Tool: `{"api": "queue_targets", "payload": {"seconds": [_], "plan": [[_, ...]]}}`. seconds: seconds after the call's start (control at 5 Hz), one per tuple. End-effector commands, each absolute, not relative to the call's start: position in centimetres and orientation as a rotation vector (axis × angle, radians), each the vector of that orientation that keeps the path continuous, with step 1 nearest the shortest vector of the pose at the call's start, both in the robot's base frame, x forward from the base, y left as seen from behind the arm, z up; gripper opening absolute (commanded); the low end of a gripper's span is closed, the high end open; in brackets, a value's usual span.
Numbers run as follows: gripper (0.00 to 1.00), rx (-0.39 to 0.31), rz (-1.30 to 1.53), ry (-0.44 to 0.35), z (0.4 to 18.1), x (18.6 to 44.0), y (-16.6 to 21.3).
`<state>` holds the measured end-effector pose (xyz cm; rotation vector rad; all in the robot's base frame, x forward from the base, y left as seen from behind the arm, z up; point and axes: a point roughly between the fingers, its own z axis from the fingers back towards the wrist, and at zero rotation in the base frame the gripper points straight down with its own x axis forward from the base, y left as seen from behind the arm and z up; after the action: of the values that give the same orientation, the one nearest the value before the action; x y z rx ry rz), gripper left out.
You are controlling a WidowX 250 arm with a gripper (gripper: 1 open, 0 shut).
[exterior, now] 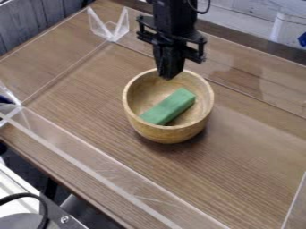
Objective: Remove the green block from inside the brown bowl and put it on the table
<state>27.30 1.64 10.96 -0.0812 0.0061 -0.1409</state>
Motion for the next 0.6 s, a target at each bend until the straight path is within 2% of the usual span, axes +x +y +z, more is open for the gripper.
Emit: {"api": "queue_targets", "payload": {"seconds": [0.0, 0.2, 0.4], "plan": [[0.0, -0.079, -0.137, -0.032, 11.84, 27.74, 1.84], [1.0, -0.081, -0.14, -0.029, 11.65, 27.7, 1.9], [0.0, -0.083, -0.141, -0.029, 11.63, 27.67, 1.91]]}}
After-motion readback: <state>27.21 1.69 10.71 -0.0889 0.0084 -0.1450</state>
